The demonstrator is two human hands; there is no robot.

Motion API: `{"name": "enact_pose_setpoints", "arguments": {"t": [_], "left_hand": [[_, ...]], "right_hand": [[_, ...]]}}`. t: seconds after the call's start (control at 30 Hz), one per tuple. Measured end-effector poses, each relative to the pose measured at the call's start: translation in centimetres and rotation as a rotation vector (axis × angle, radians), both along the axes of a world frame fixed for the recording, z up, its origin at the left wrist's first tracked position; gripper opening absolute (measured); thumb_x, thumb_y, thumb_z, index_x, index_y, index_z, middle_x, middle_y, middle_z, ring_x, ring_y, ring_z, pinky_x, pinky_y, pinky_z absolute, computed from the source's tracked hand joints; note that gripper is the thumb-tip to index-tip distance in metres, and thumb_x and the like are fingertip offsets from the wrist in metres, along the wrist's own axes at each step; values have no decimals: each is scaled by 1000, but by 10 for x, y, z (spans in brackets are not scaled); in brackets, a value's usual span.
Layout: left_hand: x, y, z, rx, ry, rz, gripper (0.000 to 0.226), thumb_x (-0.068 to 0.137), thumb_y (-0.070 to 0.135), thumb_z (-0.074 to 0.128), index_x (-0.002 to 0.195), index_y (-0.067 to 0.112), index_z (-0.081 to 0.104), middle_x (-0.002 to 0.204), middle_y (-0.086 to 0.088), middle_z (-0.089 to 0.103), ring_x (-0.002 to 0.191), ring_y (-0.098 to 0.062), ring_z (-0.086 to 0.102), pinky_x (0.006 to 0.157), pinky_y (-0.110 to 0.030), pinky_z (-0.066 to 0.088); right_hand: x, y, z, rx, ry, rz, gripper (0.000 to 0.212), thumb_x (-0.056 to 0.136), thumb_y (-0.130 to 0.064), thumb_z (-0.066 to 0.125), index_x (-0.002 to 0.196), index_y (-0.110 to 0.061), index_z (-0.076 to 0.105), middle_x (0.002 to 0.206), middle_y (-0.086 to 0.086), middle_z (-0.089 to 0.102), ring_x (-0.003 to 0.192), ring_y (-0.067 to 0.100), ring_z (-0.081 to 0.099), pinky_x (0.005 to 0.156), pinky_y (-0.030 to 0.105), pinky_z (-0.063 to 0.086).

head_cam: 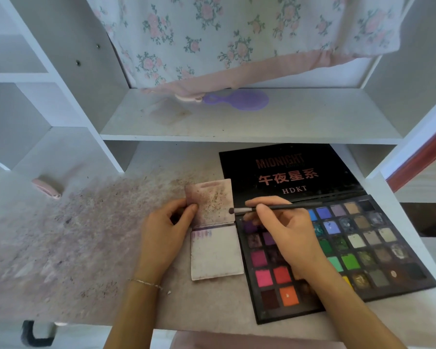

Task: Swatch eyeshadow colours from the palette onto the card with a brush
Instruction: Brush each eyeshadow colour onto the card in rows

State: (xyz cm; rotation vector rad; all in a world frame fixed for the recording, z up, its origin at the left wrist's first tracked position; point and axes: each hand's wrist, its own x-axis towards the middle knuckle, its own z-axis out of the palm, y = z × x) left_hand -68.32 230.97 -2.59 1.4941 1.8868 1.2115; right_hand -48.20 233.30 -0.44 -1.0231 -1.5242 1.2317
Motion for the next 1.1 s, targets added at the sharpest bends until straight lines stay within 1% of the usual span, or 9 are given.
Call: {"name": "enact_pose_setpoints", "arguments": {"t": [0.1, 0.2, 0.3, 0.43, 0.57, 0.7, 0.9, 1.03, 1.1], "left_hand": [[0, 1, 1, 7, 3, 1, 14, 85, 20, 60, 89, 32, 66, 79, 24, 64, 77, 5, 61, 68, -15, 47], [0, 0, -1, 0, 7, 11, 12, 85, 20, 60, 92, 27, 68, 78, 21, 65, 76, 2, 61, 68, -17, 46], [1, 1, 0, -18, 3, 12, 12, 86, 21, 59, 93, 24, 68, 78, 17, 65, 76, 0, 61, 68, -19, 47], [5, 3, 5, -58, -62, 18, 10, 88, 21, 57, 90, 27, 65, 78, 21, 63, 71, 7, 59, 64, -10, 43], [12, 2, 6, -24, -142, 44, 11, 89, 19, 56, 91, 22, 66, 80, 19, 64, 68, 12, 58, 58, -2, 41], [19, 0, 3, 26, -94, 92, 14, 89, 18, 55, 98, 16, 66, 80, 19, 61, 70, 5, 58, 60, -1, 41], [18, 0, -1, 60, -95, 100, 14, 89, 19, 54, 98, 28, 61, 84, 21, 61, 79, 2, 57, 67, -14, 41], [17, 0, -3, 70, -78, 109, 18, 89, 18, 55, 102, 28, 61, 85, 17, 62, 81, 3, 57, 70, -16, 42], [18, 1, -3, 70, -65, 107, 20, 89, 17, 55, 104, 28, 61, 85, 22, 60, 80, 5, 56, 69, -15, 42]], "right_hand": [[14, 1, 3, 33, -26, -63, 26, 90, -1, 49, 86, -21, 65, 76, -3, 71, 75, 6, 65, 69, 14, 49], [31, 2, 6, 32, -33, -139, 26, 88, 3, 49, 85, -19, 63, 72, -3, 68, 71, 2, 64, 65, 12, 49], [49, 4, 7, 48, -70, -225, 26, 88, 3, 48, 84, -22, 58, 77, -4, 64, 70, -2, 63, 60, 8, 48], [72, 5, 2, 53, -144, -343, 20, 91, -6, 45, 85, -25, 51, 79, -5, 62, 74, -7, 62, 54, 6, 46], [89, 7, -2, 97, -204, -459, 26, 91, -8, 45, 80, -30, 49, 76, -6, 61, 72, -9, 60, 55, 4, 45], [96, 8, -8, 84, -290, -472, 26, 90, -9, 46, 77, -31, 48, 76, -7, 61, 73, -11, 58, 55, 3, 44], [97, 10, -13, 83, -379, -427, 27, 90, -10, 47, 78, -33, 47, 75, -8, 60, 71, -3, 58, 58, 12, 42], [96, 9, -11, 110, -386, -404, 31, 89, -6, 47, 78, -35, 46, 75, -11, 58, 73, -8, 57, 57, 10, 42], [95, 9, -10, 116, -383, -388, 33, 89, -5, 47, 78, -36, 46, 76, -12, 57, 73, -6, 57, 56, 10, 44]]}}
